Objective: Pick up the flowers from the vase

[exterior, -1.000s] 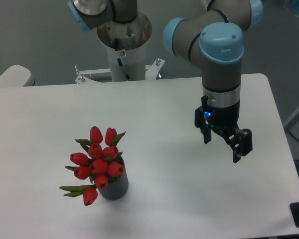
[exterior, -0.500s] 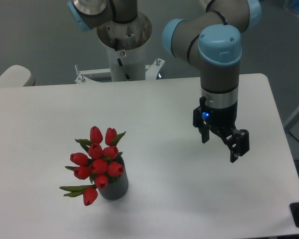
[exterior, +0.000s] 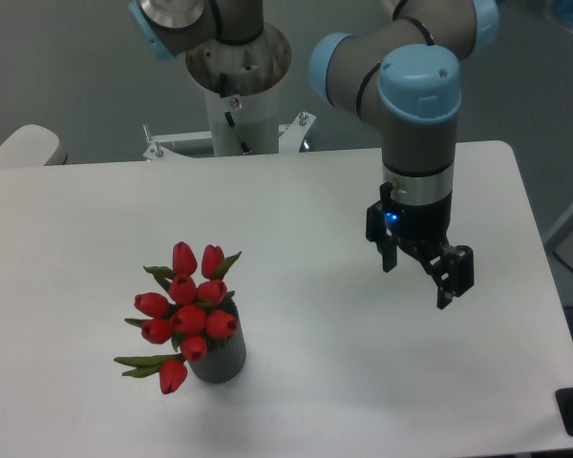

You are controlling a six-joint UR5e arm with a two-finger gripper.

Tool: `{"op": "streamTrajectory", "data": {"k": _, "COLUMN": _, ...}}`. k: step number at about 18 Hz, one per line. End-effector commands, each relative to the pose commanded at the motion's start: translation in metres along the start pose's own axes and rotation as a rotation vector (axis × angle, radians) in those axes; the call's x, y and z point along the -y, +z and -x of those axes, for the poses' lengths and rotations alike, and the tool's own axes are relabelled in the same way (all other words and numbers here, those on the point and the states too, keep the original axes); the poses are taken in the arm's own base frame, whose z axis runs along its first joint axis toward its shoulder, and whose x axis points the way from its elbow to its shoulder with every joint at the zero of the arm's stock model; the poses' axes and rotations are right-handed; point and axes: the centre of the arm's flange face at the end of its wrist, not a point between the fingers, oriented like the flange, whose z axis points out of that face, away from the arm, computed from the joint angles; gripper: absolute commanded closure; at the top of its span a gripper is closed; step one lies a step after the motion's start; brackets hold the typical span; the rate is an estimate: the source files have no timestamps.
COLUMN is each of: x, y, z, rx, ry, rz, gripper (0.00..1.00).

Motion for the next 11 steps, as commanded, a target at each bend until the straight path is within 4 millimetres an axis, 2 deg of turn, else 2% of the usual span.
{"op": "streamTrajectory", "data": {"k": 1, "x": -0.001, "y": 0.003, "z": -0.003, "rx": -0.008, "ry": -0.002, "rz": -0.006, "gripper": 0.00}}
{"op": "streamTrajectory", "data": {"k": 4, "x": -0.004, "y": -0.009, "z": -0.006, "rx": -0.011, "ry": -0.024, "rz": -0.049, "gripper": 0.00}}
{"op": "streamTrajectory", "data": {"k": 5, "x": -0.004, "y": -0.007, "z": -0.011, "rx": -0.031, "ry": -0.047, "rz": -0.066, "gripper": 0.00}}
{"op": "streamTrajectory", "data": {"k": 11, "x": 0.010, "y": -0.013, "z": -0.038, "rx": -0.104, "ry": -0.216, "rz": -0.208, "gripper": 0.00}}
